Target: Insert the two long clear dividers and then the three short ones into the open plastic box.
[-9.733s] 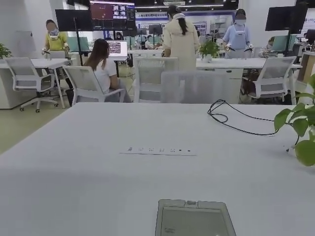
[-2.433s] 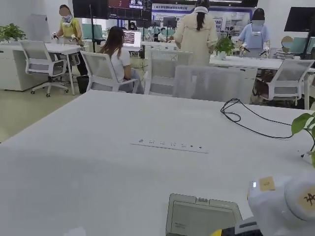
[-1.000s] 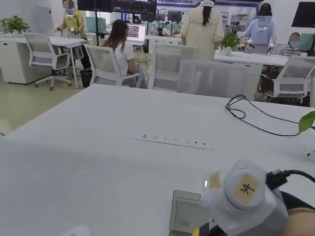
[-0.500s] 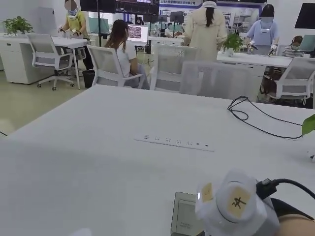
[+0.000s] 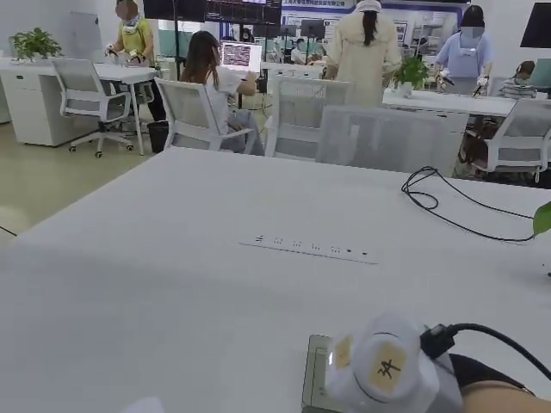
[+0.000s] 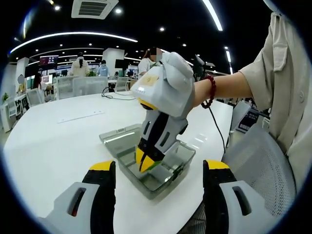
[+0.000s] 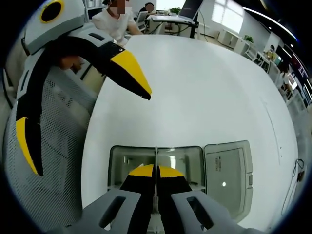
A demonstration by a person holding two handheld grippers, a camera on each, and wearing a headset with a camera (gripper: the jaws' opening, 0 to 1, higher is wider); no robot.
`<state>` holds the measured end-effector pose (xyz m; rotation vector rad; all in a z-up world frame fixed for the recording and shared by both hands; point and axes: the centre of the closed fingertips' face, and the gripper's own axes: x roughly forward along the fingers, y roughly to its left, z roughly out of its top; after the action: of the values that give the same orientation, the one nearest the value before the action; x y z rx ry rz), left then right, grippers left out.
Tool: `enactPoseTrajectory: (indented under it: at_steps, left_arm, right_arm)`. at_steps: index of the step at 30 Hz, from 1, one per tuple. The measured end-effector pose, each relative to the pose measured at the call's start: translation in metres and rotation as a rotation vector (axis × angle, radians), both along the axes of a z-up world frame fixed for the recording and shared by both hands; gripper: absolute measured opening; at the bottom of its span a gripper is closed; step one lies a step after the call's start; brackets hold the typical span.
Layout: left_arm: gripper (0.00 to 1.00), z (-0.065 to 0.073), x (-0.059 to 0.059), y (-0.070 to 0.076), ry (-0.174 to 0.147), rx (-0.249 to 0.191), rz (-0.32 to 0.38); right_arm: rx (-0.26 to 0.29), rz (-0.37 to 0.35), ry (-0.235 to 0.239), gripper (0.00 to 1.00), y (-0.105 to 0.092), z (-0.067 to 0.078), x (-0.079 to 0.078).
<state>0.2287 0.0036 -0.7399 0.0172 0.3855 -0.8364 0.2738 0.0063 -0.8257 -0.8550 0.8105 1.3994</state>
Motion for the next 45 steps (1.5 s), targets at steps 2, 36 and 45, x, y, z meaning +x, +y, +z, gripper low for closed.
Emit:
enactPoseTrajectory:
  at_steps: [2,36,45]
  left_arm:
    - [0.74,0.000,0.000,0.000,0.000,-0.002,-0.001]
    - [0.76,0.001,-0.001,-0.004,-0.006,0.002,-0.012]
    - [0.79,0.001,0.000,-0.003,-0.004,0.003,-0.006]
  right_arm:
    - [-0.014,-0.016,0.008,0.02,0.000,-0.002,0.001]
    - [0.065,-0.035,0.030,0.18,-0.002,0.011,-0.006]
    - [0.138,-0.074,0.061,0.27,-0.010,0.028,-0.012]
